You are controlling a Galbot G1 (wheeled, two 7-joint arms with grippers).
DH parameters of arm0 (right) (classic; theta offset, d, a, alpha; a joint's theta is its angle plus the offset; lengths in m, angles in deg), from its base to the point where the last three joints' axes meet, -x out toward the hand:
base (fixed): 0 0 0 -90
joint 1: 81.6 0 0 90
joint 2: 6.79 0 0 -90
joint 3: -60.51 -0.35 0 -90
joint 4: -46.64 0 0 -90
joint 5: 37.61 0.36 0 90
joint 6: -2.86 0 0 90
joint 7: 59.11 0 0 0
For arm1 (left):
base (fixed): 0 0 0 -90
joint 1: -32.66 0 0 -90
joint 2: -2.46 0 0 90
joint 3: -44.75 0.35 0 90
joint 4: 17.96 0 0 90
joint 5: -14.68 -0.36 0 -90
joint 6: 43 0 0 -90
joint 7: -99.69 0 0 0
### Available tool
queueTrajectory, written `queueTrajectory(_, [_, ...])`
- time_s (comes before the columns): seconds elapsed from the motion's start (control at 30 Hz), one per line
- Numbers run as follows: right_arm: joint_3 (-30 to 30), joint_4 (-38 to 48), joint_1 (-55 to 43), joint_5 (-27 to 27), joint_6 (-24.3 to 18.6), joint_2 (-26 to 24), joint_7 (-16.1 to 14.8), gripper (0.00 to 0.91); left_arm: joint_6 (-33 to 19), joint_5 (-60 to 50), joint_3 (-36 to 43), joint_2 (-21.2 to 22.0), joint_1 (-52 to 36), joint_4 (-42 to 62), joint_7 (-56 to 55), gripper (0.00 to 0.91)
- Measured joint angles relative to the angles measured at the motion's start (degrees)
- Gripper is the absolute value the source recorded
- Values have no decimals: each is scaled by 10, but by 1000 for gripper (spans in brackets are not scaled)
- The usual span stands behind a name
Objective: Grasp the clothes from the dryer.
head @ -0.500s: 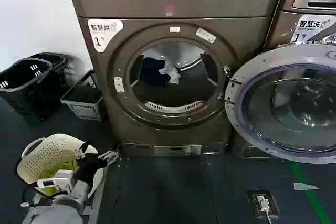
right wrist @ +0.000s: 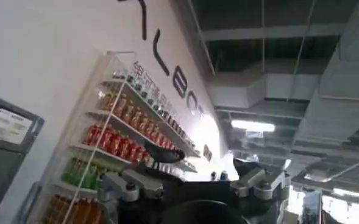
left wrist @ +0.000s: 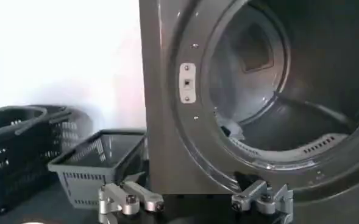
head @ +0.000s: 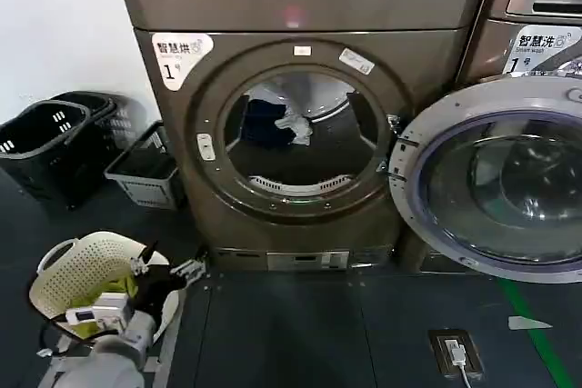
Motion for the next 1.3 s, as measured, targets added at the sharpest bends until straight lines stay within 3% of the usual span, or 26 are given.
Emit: queueTrajectory(1.3, [-48,84,21,-22,-7,-61,6,907,2,7,-5,2,-1,-5,1,907])
